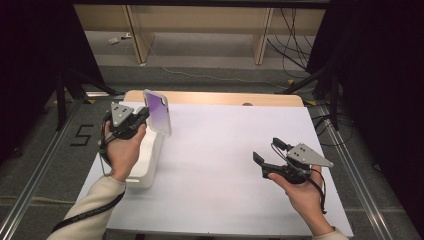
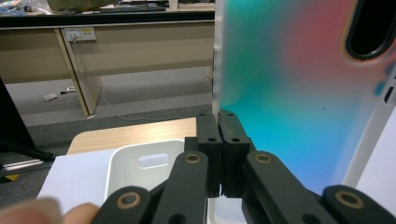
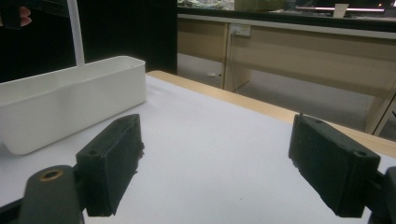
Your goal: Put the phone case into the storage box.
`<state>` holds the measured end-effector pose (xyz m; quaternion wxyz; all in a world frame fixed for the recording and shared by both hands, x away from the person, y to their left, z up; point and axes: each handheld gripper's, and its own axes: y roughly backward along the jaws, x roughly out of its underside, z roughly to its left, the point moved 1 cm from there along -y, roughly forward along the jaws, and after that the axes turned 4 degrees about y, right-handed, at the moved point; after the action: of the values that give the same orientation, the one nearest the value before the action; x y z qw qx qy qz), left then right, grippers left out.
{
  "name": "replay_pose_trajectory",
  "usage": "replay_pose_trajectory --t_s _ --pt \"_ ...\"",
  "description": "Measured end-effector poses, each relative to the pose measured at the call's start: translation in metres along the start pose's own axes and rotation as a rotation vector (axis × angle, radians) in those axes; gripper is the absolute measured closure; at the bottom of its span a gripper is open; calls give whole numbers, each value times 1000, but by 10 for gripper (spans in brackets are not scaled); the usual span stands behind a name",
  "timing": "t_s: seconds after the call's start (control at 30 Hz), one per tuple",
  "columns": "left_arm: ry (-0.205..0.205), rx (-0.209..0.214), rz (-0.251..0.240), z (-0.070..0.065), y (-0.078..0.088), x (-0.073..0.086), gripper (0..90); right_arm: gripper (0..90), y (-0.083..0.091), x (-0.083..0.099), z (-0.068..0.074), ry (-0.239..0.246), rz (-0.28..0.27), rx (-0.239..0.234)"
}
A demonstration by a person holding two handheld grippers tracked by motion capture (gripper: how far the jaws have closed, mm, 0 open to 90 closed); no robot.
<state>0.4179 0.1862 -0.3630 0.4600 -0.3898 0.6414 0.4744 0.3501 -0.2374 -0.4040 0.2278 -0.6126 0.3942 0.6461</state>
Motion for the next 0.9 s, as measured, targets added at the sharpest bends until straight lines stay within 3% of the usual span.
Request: replay_pose_trajectory --t_s 0.23,0.57,0.9 --pt "9 -14 -8 5 1 -2 886 185 3 2 1 19 -5 11" --pt "14 -22 -8 8 0 -3 887 184 8 6 1 1 24 4" --pt "24 -46 -14 17 0 -5 886 184 8 9 2 -2 13 10"
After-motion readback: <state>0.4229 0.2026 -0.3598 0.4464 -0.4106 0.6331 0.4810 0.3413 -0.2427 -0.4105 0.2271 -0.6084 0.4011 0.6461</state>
